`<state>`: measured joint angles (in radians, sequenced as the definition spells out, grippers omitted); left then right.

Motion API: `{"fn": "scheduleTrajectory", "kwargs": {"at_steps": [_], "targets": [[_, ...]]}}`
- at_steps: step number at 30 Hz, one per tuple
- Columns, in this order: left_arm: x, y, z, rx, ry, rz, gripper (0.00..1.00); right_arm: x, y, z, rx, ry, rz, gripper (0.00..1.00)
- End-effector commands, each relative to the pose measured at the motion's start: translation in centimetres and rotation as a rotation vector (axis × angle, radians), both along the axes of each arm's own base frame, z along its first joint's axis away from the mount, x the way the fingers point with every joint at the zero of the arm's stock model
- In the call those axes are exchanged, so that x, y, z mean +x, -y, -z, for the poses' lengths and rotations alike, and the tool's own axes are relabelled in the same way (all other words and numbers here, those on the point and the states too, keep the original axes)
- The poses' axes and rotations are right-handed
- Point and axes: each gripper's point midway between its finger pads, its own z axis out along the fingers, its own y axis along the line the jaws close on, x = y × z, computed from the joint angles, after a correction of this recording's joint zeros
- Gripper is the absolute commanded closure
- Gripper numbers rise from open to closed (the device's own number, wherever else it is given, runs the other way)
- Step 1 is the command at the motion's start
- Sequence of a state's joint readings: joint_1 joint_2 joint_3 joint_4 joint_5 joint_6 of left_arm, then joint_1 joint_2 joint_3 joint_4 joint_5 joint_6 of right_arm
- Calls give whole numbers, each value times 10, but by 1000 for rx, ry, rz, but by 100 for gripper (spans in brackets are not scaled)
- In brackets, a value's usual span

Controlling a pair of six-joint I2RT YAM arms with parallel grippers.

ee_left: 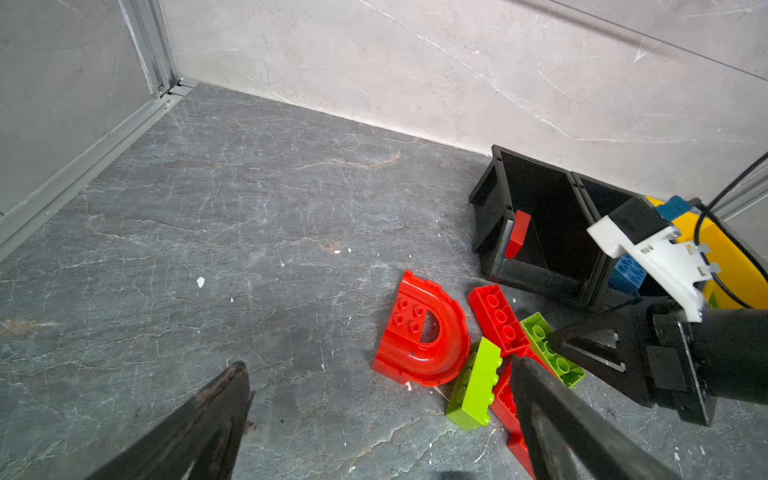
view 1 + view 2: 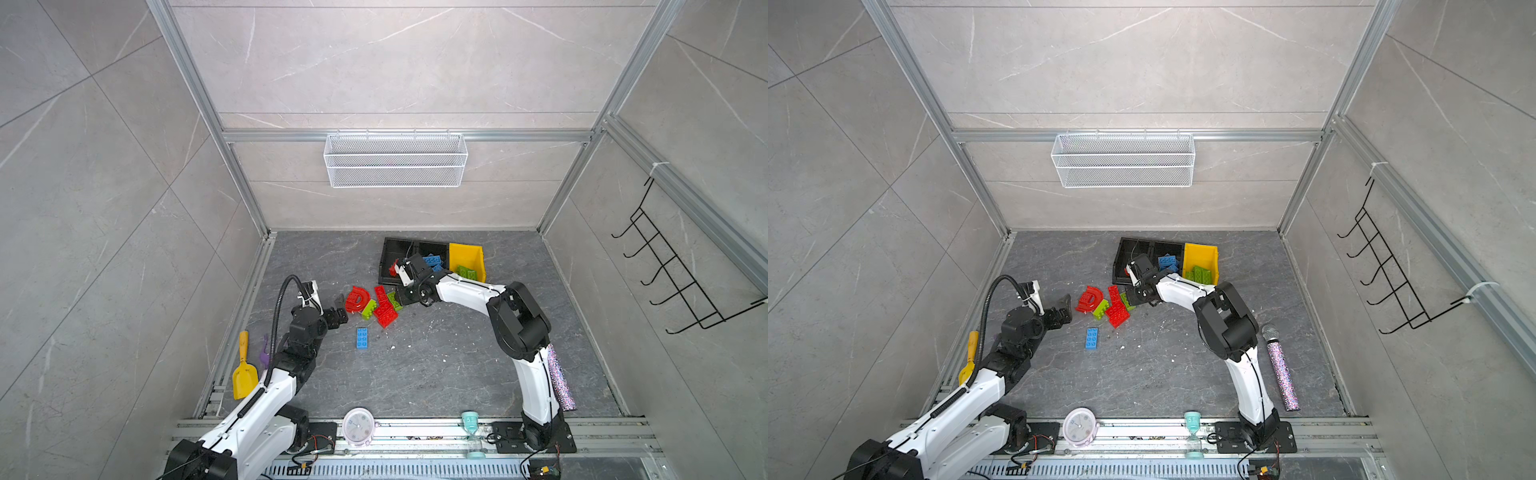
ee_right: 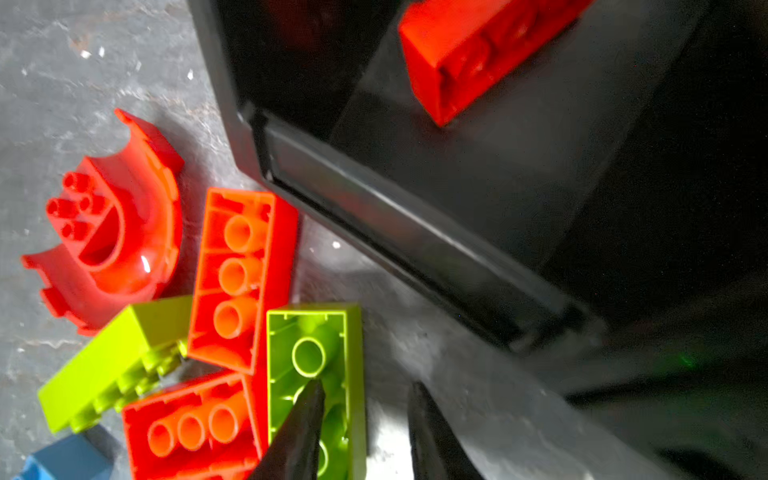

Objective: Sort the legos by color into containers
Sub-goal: 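Move the right gripper to a lime-green brick and grasp it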

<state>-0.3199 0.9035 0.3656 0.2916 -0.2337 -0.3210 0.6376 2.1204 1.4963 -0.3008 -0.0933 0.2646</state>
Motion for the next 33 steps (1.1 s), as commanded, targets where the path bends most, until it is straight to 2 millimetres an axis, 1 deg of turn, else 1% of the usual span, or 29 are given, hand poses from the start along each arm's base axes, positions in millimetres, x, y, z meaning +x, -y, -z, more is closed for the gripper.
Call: {"fn": "scheduleTrajectory", "kwargs": {"at_steps": [1, 4, 6, 9, 12, 15, 20, 26, 33], "targets": [[6, -1, -25, -2, 73, -8, 0, -16, 26, -17, -70, 28, 7, 64], [6, -1, -25, -5, 73, -6, 0, -29, 46, -28, -113, 50, 27, 63], [6, -1, -26, -6, 75, -6, 0, -35, 55, -38, -124, 64, 35, 59], [6, -1, -26, -6, 76, -6, 0, -41, 53, -54, -82, 80, 25, 48], [6, -1, -26, -6, 75, -6, 0, -44, 45, -58, -53, 83, -18, 43], [5, -1, -26, -6, 76, -6, 0, -44, 36, -52, -64, 65, -72, 39], [5, -2, -26, -4, 76, -9, 0, -41, 24, -38, -91, 36, -125, 33], [6, -1, -24, 0, 69, -6, 0, -41, 11, -17, -108, -18, -162, 31], [6, -1, -26, -1, 73, -6, 0, -33, 13, 7, -165, -45, -150, 32]]}}
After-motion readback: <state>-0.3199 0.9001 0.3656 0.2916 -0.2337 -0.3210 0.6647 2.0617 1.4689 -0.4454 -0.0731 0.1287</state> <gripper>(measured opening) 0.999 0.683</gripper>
